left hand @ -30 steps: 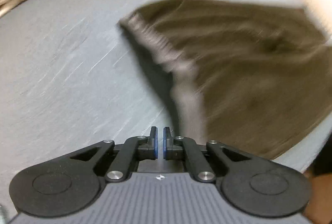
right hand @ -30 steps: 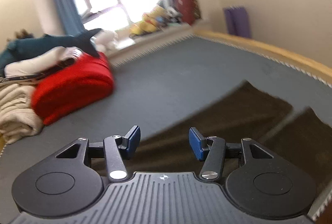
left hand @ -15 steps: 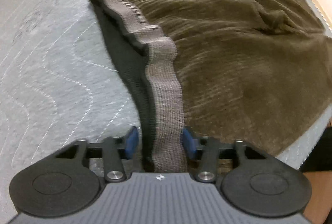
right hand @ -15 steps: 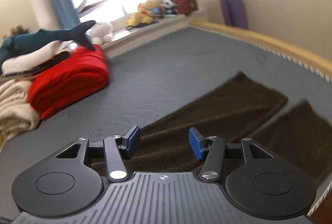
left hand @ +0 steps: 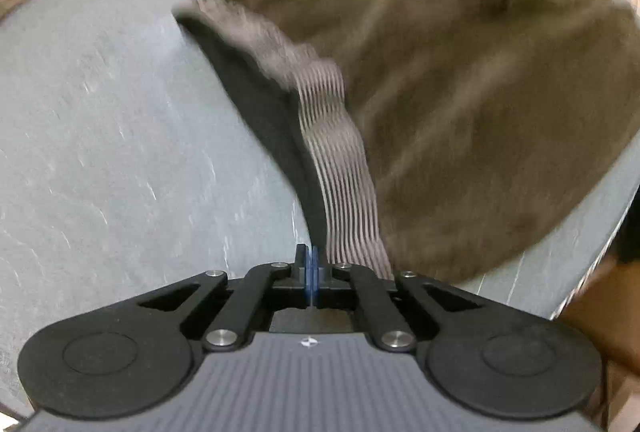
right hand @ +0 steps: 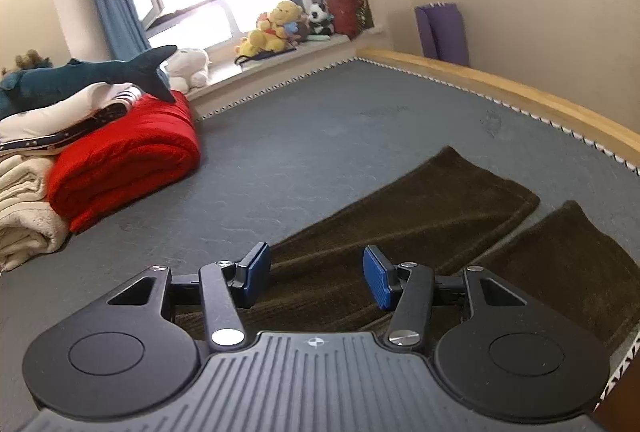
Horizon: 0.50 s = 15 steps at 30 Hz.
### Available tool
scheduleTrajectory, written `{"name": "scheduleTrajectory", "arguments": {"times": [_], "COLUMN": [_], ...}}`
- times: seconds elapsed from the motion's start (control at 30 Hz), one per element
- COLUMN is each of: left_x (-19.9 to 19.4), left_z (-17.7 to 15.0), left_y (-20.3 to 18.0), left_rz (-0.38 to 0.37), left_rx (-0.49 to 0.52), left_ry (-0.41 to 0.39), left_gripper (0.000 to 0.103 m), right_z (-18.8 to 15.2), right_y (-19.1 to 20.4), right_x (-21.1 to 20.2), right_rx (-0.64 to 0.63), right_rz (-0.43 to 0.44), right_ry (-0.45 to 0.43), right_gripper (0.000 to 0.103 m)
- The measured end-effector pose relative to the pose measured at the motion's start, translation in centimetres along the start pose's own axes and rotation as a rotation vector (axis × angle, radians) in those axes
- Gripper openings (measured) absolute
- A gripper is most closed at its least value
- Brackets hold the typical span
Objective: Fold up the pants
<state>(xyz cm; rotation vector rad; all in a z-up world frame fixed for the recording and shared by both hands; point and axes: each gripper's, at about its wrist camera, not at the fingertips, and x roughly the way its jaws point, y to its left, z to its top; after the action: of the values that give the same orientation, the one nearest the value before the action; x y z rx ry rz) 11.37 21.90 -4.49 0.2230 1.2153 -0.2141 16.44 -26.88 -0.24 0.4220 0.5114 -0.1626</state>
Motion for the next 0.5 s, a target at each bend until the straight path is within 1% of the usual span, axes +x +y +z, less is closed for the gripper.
{"name": "scheduleTrajectory", "arguments": {"times": [0.03, 0.07, 0.1, 0.13, 0.17, 0.2, 0.23, 0.27, 0.3, 0.33, 0.37, 0.4, 0.43, 0.47, 0.5], "left_x": [-1.2, -2.0, -2.5, -2.6, -2.2, -1.6, -0.4, 1.5, 3.3, 3.3, 2.7, 1.9, 0.9, -0.1, -1.0], "left_z": [0.4, 0.7, 1.0, 1.3, 1.4, 1.4, 1.4, 1.1, 0.7, 0.5, 1.2, 2.0, 3.0, 3.7, 4.6], "left_y": [0.1, 0.0, -0.2, -0.7, -1.6, -2.4, -3.3, -4.1, -4.9, -5.5, -5.8, -5.4, -4.6, -3.8, -3.1], "left_rz": [0.010, 0.000, -0.039, -0.089, -0.126, -0.143, -0.152, -0.127, -0.072, -0.059, -0.055, -0.067, -0.094, -0.134, -0.155], "left_rx": [-0.022, -0.033, -0.035, -0.024, 0.012, 0.053, 0.103, 0.151, 0.216, 0.278, 0.288, 0.233, 0.158, 0.091, 0.036], "left_ry": [-0.073, -0.122, -0.156, -0.172, -0.167, -0.147, -0.094, 0.004, 0.093, 0.072, 0.052, 0.010, -0.037, -0.091, -0.154], "left_gripper": [0.004, 0.005, 0.005, 0.005, 0.007, 0.011, 0.013, 0.021, 0.023, 0.024, 0.024, 0.026, 0.027, 0.027, 0.028], "right_z": [-0.1, -0.1, -0.2, -0.3, -0.3, -0.4, -0.5, -0.5, -0.5, -0.4, -0.4, -0.4, -0.5, -0.3, -0.3], "right_y": [-0.1, -0.2, -0.2, -0.2, 0.0, 0.1, 0.2, 0.4, 0.5, 0.6, 0.7, 0.7, 0.6, 0.3, 0.2], "right_x": [0.1, 0.2, 0.3, 0.4, 0.4, 0.5, 0.5, 0.6, 0.6, 0.6, 0.5, 0.4, 0.3, 0.3, 0.2], "right_rx": [0.007, 0.012, 0.015, 0.015, 0.011, 0.002, -0.006, -0.014, -0.021, -0.027, -0.034, -0.037, -0.037, -0.035, -0.032], "right_rz": [0.000, 0.001, 0.003, 0.007, 0.008, 0.010, 0.012, 0.014, 0.018, 0.022, 0.025, 0.028, 0.032, 0.040, 0.048], "right_ry": [0.005, 0.012, 0.020, 0.024, 0.026, 0.026, 0.028, 0.029, 0.030, 0.030, 0.027, 0.024, 0.023, 0.025, 0.026], "right_gripper": [0.054, 0.054, 0.054, 0.054, 0.054, 0.054, 0.054, 0.054, 0.054, 0.054, 0.054, 0.054, 0.054, 0.054, 0.054]}}
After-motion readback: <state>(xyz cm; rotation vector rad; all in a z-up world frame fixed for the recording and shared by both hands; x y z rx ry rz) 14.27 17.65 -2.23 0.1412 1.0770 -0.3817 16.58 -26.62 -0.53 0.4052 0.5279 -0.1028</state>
